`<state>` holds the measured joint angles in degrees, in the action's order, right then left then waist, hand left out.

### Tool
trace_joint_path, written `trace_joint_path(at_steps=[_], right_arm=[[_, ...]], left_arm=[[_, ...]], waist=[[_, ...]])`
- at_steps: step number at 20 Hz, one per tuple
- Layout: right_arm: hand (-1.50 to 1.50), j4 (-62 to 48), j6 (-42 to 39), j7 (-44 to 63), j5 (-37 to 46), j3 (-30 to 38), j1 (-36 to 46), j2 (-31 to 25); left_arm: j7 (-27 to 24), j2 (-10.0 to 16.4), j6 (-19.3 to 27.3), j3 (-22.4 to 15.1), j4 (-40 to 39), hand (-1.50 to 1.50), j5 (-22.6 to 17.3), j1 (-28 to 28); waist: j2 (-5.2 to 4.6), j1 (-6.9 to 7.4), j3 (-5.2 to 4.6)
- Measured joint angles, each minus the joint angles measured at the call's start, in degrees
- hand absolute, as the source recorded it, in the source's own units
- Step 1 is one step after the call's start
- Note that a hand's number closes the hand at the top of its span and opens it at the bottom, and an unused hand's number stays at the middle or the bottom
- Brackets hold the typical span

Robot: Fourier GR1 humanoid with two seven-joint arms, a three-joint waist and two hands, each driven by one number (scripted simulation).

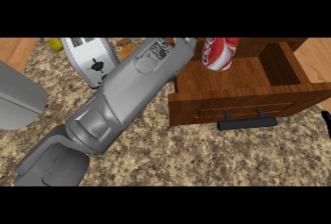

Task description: Pick up the can, place it into the drawer and close the drawer

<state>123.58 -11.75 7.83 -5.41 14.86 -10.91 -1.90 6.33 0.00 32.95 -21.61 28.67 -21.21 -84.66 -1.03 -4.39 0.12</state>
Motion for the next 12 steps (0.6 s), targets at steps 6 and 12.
trace_joint_path(at_steps=[6,12], right_arm=[[-1.50,-2.1,0.8,0.0,0.9,-0.1,2.8,-0.4],[-1.50,-2.7,0.8,-0.3,1.1,-0.5,3.6,-0.3]], left_arm=[[-2.9,0.0,2.2,-3.5,-3.7,1.50,-2.3,-0.8],[-5.5,0.0,3.1,-7.2,-5.5,1.50,-4.3,0.9]], waist=[[-0.25,-0.80,0.04],[-0.45,-1.78,0.05]])
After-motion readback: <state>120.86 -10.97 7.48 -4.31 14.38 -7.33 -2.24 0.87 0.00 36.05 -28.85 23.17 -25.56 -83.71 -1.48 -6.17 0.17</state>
